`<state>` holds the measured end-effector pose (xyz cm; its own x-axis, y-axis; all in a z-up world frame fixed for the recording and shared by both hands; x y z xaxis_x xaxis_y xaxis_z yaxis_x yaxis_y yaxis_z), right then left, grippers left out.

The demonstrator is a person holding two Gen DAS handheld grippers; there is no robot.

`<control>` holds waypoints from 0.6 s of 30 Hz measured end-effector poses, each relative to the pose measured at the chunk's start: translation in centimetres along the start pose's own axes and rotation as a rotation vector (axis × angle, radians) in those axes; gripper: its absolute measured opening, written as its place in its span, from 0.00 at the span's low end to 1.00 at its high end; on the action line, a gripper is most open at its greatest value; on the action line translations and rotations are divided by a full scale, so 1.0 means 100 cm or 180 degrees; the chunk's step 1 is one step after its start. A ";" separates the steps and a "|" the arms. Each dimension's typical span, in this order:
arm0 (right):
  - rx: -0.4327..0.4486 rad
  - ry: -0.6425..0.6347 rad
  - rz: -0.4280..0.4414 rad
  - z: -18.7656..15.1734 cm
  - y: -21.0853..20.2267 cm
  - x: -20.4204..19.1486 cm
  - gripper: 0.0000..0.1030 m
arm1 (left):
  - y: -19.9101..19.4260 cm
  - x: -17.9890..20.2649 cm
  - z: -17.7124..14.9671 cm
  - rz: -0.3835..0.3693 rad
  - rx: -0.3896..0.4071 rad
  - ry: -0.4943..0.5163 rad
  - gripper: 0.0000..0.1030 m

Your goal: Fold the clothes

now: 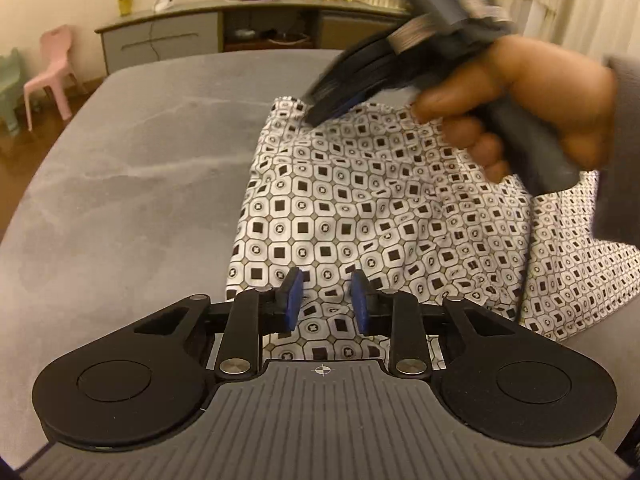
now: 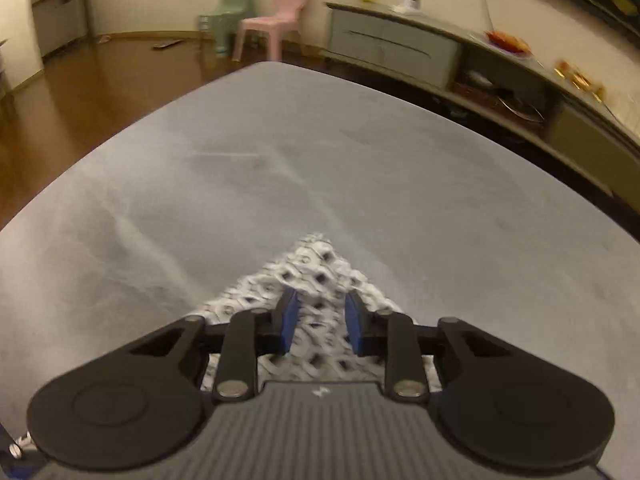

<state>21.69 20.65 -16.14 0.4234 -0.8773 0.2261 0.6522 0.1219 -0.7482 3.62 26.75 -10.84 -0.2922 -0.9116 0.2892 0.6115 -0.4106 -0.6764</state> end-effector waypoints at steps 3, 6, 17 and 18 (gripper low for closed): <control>0.0148 0.0519 0.0090 -0.022 -0.028 0.047 0.25 | -0.002 -0.001 0.005 0.0018 0.0044 -0.0059 0.21; 0.0240 0.0880 0.0397 -0.067 -0.061 0.082 0.25 | -0.003 -0.002 0.012 0.0048 0.0118 -0.0092 0.23; 0.0454 0.0017 0.0343 -0.170 -0.095 0.031 0.34 | 0.002 -0.010 0.007 0.0349 0.0097 -0.0107 0.23; 0.0565 0.0021 0.0328 -0.170 -0.104 0.030 0.34 | -0.002 -0.009 0.007 0.0313 0.0142 -0.0127 0.23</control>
<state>5.47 8.80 -18.24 0.4899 -0.8589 0.1495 0.7064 0.2907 -0.6453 4.32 27.61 -10.48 -0.2001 -0.9473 0.2503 0.6682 -0.3188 -0.6722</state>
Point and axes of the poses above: each gripper's, at about its wrist camera, not at the fingertips, and y roughly the way its jaws point, x to its right, z to its top, the point moved 4 cm from there along y, roughly the way its jaws point, and after that the axes turned 15 degrees about -z, right-handed, at the moved point
